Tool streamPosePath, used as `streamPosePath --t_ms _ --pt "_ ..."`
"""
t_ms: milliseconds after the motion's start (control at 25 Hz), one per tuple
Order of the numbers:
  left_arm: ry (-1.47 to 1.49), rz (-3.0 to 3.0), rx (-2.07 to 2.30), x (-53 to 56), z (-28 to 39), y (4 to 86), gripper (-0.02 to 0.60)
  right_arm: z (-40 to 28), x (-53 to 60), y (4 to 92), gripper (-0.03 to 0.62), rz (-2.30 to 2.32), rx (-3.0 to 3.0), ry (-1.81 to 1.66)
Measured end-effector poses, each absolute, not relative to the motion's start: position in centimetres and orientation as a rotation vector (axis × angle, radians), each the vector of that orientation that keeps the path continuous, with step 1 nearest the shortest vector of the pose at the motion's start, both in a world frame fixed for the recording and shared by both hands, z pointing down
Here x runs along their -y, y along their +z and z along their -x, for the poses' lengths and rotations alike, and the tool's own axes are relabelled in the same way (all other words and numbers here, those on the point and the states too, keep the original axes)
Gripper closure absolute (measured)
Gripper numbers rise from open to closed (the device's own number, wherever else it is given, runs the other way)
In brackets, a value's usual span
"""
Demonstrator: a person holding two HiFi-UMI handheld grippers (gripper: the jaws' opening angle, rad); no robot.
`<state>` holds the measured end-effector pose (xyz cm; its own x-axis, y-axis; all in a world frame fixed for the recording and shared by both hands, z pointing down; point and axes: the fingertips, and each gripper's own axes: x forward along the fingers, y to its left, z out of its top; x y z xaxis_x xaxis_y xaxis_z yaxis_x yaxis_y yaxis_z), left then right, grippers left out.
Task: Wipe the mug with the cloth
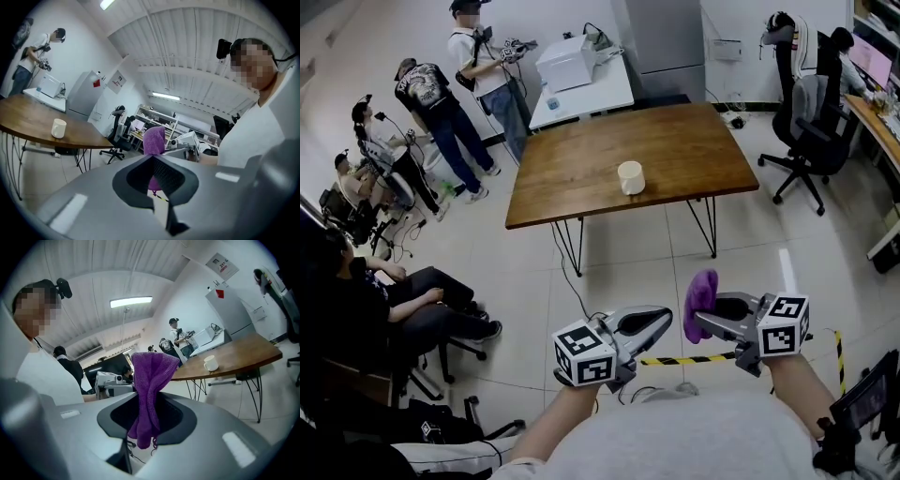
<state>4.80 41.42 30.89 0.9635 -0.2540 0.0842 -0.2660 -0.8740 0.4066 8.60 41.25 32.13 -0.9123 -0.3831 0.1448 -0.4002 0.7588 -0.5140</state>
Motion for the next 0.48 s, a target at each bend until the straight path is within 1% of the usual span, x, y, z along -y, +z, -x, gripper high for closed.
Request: streamPosePath --t_ms 200,480 --pt "0.027 -2.696 0.401 -41.6 -1.5 28.6 0.581 -5.5 -41.7 30.1 0.488 -0.627 2.914 0.852" --pt "0.036 -2.718 0.425 -43.0 -3.1 30.8 0.581 -6.4 -42.7 32.3 0.488 -0.592 2.916 0.845"
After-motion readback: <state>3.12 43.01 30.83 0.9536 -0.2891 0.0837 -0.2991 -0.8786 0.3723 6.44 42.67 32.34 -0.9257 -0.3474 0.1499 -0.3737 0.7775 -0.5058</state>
